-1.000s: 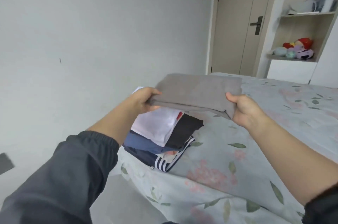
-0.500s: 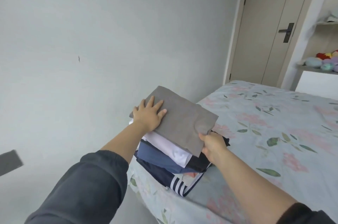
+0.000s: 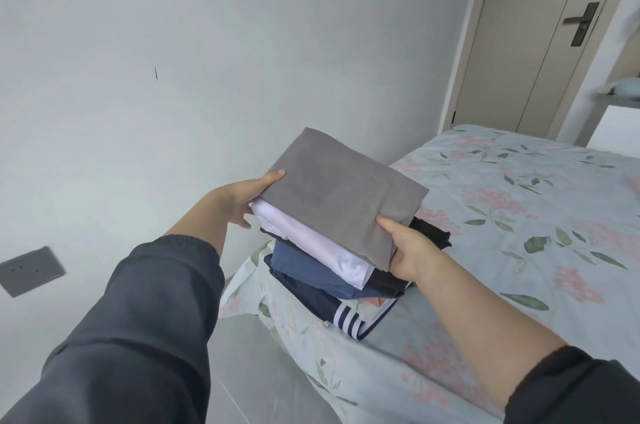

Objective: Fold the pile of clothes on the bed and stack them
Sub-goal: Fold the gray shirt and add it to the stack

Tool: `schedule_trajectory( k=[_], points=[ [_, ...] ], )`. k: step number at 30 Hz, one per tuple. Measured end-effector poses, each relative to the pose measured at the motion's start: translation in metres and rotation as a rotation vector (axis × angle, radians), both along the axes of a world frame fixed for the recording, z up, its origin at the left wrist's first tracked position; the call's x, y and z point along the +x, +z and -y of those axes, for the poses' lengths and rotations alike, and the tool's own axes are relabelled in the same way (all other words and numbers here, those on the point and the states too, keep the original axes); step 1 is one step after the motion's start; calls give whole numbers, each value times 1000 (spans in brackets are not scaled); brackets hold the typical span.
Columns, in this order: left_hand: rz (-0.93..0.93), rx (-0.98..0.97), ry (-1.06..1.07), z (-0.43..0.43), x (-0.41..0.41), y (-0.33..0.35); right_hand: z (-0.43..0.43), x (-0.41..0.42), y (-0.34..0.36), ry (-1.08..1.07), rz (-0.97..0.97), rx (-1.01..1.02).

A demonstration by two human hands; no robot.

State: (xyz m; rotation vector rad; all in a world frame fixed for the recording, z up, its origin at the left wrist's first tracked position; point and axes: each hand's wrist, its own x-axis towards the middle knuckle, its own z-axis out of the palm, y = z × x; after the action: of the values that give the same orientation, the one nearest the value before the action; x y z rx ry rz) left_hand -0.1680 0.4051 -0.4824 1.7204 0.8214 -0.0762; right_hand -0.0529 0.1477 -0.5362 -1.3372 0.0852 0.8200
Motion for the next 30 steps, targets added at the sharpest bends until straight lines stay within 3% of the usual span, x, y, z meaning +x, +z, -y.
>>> schedule_trajectory(
  k=[4,10,15,25,28,30],
  points=[
    [-23,137,18,3,3,13,-5,0,5,58,-14,64],
    [-1,-86,38,8,-1,19,-9,-2,11,97,11,165],
    [24,-21,148,18,8,37,-18,2,29,-14,123,112],
    [106,25,197,32,38,51,-4,24,49,-94,149,118],
    [-24,110,171,41,47,39,2,25,28,-41,116,11],
    [-96,450,128,46,55,36,5,24,15,5,106,-74]
  ],
)
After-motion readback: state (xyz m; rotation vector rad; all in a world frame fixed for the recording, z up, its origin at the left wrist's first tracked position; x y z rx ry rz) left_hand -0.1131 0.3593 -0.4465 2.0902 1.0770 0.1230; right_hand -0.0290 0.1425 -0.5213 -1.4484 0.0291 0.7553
